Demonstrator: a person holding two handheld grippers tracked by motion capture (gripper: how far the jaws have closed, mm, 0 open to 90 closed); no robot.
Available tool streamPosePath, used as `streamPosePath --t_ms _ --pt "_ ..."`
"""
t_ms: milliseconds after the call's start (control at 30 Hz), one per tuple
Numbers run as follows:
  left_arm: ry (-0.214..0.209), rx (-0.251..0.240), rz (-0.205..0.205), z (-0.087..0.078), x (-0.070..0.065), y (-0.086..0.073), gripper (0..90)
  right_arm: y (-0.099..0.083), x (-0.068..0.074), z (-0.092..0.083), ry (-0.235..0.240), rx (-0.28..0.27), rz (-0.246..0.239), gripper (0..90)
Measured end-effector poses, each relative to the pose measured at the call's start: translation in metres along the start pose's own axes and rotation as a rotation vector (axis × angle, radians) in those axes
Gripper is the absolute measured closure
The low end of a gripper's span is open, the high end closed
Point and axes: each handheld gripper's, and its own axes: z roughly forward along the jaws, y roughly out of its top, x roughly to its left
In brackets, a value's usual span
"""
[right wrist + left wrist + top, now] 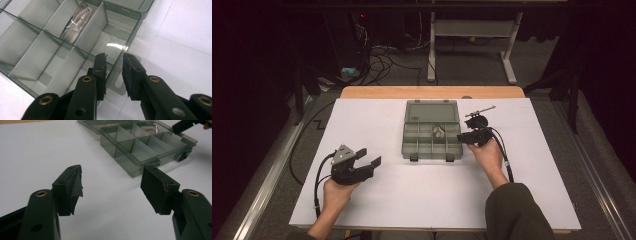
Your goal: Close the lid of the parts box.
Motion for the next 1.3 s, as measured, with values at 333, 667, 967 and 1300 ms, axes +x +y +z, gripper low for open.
streamPosePath --t_ms 333,667,967,1300 --pt "-0.002 0.020 0.014 0.030 -0.007 0.020 33.9 0.000 0.000 0.000 0.002 -0.003 -0.003 73.0" --pt "-0.007 0.087 -0.024 0.047 -0.003 0.038 36.6 0.000 0.000 0.000 -0.002 0.000 -0.003 73.1" --pt "-0.016 0.161 -0.051 0.066 0.001 0.056 40.6 0.000 0.000 0.000 0.002 0.005 -0.001 73.2" --pt "-0.013 0.211 -0.027 0.088 0.001 0.078 39.5 0.001 -0.001 0.000 0.006 0.011 0.005 73.3"
